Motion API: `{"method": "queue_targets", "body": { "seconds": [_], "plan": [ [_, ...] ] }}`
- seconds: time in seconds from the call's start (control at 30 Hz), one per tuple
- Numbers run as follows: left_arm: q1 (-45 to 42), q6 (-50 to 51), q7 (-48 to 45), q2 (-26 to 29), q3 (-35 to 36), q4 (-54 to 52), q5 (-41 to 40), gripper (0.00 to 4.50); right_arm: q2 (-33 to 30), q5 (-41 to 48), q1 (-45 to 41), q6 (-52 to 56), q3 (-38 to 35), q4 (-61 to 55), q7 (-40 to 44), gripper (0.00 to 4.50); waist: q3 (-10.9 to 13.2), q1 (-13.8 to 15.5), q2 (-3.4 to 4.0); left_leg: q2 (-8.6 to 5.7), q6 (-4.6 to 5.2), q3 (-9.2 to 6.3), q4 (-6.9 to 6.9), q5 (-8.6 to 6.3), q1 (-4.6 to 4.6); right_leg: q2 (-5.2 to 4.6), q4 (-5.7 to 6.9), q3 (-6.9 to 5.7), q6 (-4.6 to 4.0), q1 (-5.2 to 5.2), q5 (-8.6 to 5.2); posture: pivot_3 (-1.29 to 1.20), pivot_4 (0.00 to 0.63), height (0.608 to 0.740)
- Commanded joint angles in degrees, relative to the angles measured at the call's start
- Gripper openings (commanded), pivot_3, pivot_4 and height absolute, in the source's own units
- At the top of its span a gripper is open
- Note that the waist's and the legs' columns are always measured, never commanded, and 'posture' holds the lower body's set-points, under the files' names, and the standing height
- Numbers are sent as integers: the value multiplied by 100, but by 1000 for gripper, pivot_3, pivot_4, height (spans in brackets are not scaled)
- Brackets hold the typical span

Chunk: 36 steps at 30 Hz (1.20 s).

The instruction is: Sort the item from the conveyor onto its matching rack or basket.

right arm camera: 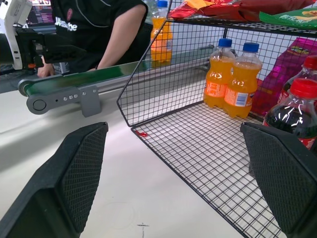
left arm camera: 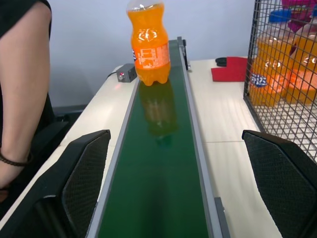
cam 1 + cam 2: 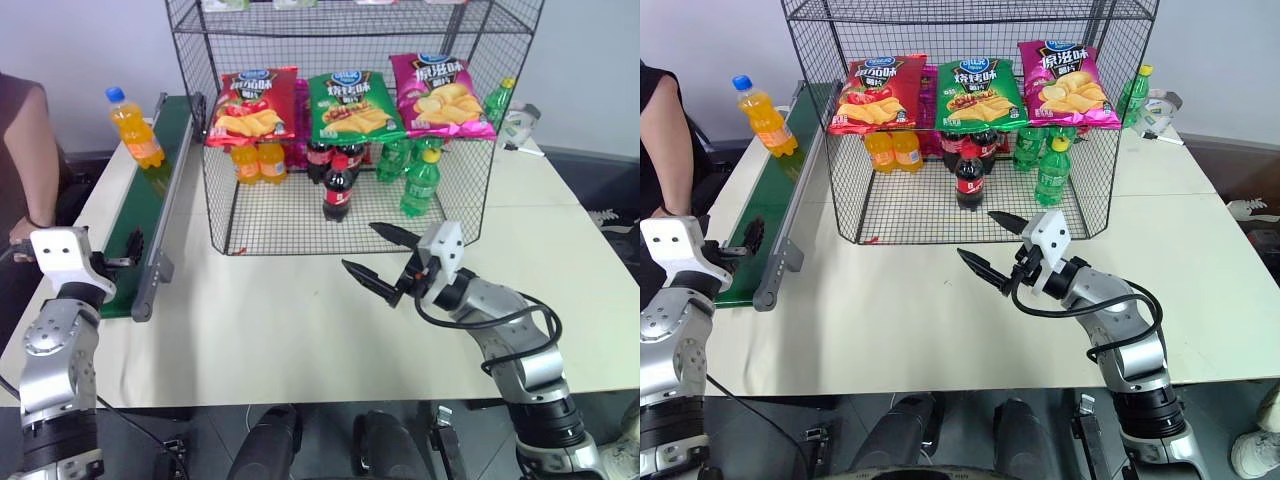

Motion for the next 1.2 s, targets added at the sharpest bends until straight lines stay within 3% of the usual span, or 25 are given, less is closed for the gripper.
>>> {"method": "queue_targets", "body": {
  "seconds": [0.03, 1.2],
  "plan": [
    [14, -151, 47, 54, 252, -156, -62, 4465, -40, 34, 48, -127, -50, -256, 46, 4500, 0, 0, 0, 0, 0, 0, 0, 0, 0, 0, 0, 0, 0, 0, 0, 0, 150, 740],
    [-319, -258, 265, 198, 238, 236, 135, 4465, 181, -35, 86, -253, 228, -306, -7, 4500, 0, 0, 0, 0, 0, 0, 1, 0, 0, 0, 1, -1, 1, 0, 1, 0, 150, 740]
  ]
}}
